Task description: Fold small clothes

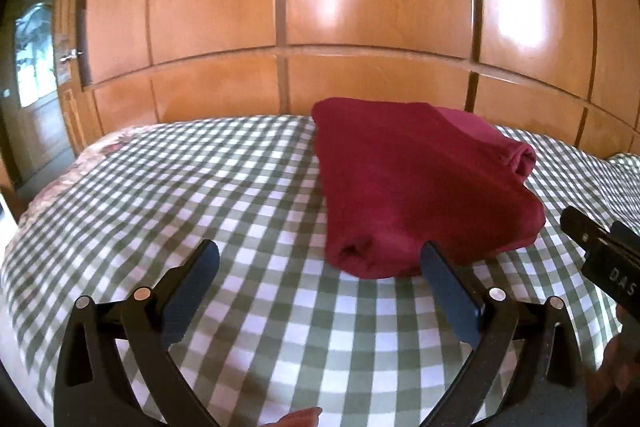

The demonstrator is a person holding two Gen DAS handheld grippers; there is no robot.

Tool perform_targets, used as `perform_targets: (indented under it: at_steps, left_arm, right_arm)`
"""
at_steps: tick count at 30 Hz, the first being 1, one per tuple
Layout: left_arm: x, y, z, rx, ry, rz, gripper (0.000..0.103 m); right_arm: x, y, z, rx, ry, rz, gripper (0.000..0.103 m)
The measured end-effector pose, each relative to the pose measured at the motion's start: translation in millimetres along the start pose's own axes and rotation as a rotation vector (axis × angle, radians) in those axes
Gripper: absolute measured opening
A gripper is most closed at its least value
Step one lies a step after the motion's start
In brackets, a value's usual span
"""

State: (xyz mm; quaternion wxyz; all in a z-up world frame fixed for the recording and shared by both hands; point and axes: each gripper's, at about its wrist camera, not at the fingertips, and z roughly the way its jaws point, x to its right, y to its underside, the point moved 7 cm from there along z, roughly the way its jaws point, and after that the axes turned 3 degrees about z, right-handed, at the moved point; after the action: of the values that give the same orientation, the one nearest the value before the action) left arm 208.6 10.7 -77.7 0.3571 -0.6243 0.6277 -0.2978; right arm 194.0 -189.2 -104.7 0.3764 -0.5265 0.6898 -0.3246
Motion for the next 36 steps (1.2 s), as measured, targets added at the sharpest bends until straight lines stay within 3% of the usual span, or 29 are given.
perform_targets:
  at_steps: [10,36]
  left_arm:
    - [-12,7,-12,0.055,0.001,-0.034,0.100]
    - [-12,10,-8,0.045,-0.026,-0.030,0.100]
  right_arm:
    - [-14,11,-18,0.047,0.004,-0.080,0.101]
    - [-15,14,-17,0.049,0.014,-0.094,0.101]
